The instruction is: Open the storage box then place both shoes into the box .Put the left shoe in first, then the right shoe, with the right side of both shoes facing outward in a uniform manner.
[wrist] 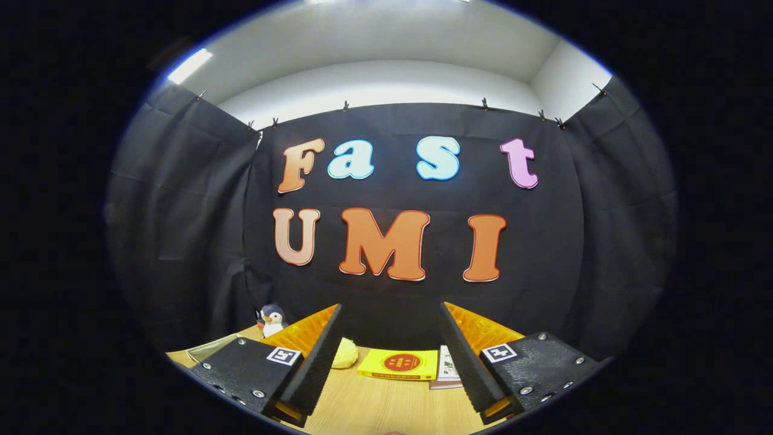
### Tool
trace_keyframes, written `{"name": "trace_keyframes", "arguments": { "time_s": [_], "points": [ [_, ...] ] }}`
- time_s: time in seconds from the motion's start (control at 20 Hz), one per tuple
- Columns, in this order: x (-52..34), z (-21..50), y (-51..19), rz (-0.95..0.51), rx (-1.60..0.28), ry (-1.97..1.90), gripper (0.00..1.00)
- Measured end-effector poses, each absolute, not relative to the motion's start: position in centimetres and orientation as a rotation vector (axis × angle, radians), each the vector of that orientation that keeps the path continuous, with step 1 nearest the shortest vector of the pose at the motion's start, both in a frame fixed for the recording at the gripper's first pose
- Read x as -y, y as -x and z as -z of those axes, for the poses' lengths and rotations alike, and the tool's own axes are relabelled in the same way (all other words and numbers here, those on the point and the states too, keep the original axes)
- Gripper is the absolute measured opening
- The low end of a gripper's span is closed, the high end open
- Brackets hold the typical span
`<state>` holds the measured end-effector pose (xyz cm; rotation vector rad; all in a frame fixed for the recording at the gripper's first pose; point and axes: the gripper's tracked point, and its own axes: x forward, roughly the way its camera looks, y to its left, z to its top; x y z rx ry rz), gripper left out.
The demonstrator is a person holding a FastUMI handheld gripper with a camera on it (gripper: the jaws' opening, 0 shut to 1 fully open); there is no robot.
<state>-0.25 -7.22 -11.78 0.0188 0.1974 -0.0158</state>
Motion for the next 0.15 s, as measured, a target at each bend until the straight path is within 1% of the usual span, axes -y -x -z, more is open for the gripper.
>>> {"name": "trace_keyframes", "arguments": {
  "time_s": [0.15],
  "points": [
    [7.89, 10.94, 1.36, 0.025, -0.159, -0.007, 0.93]
  ]
}}
